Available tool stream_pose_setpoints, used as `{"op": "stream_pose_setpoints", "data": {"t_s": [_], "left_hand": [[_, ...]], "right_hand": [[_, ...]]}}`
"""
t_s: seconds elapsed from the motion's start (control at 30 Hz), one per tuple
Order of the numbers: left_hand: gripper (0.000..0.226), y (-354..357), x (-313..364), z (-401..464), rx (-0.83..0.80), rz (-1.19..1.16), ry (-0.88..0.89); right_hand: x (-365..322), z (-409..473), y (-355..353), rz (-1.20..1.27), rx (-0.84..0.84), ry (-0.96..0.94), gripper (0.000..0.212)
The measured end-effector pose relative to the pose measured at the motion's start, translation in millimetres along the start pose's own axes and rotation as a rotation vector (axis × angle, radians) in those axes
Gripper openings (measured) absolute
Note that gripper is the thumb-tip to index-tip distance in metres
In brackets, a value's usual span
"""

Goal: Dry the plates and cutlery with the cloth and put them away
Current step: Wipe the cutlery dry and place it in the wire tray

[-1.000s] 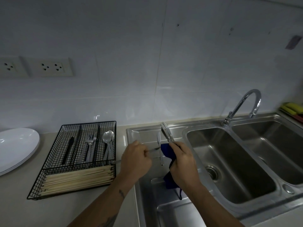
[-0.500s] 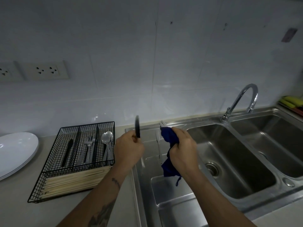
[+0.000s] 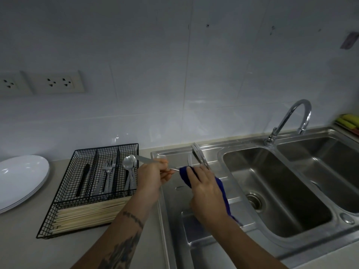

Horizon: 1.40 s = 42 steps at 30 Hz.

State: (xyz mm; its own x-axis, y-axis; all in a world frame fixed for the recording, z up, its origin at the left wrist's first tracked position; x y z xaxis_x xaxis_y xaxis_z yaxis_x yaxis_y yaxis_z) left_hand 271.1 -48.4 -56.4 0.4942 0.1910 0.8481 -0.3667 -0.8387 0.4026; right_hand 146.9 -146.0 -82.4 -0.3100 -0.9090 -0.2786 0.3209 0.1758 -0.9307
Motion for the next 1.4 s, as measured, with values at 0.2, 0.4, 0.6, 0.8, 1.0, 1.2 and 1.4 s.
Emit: {"op": "stream_pose_setpoints", "data": {"t_s": [0.2,0.4,0.6,0.8,1.0,1.2,1.4], "left_hand": [[0.014,3.0,-7.8,-4.1,-0.035,-0.052,-0.011],[0.008,-9.9,-10.1,2.3,-0.131,0.048,0.120],[0.012,-3.8,-27.7,-0.8,-0.032,0.227,0.121],[0.010,3.5,-34.1,4.7,0.076,0.106,0.046],[0.019,-18.5,-36.4,9.8,0.084,0.067,0.006],[0.017,-27.5,-35.7,9.4,0.068,0.007,0.014],[0.022,-68.9,-27.2,12.6,0.212,-0.025,0.056]], "right_hand": [[15.9,7.3,-7.3,-0.030,-0.018,0.029,0.080],[38.8,6.4,-13.4,0.061,-0.023,0.172,0.062],[25.4,11.6,-21.6,0.045,0.044,0.113,0.062],[4.8,3.7,4.3,-0.055,-0.051,-0.051,0.070],[9.5,-0.3,6.4,-0.084,-0.083,-0.027,0.072],[-14.7,7.0,15.5,-0.103,-0.107,-0.165,0.087],[-8.4,22.5,28.0,-0.111,-0.124,-0.193,0.070]]}}
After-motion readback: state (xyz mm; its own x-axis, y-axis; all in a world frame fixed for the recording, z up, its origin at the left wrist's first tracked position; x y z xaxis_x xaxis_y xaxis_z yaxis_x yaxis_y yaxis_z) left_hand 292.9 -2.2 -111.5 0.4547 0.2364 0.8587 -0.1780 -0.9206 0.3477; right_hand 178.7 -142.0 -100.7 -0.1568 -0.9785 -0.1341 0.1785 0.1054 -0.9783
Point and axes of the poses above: each hand's wrist, its own z-axis towards the middle knuckle, its own y-axis out of the palm, x = y × z, the point moved 2 cm from there along z, towards the middle knuckle, and after that the axes turned 9 degrees about -x, right-handed, at the moved point
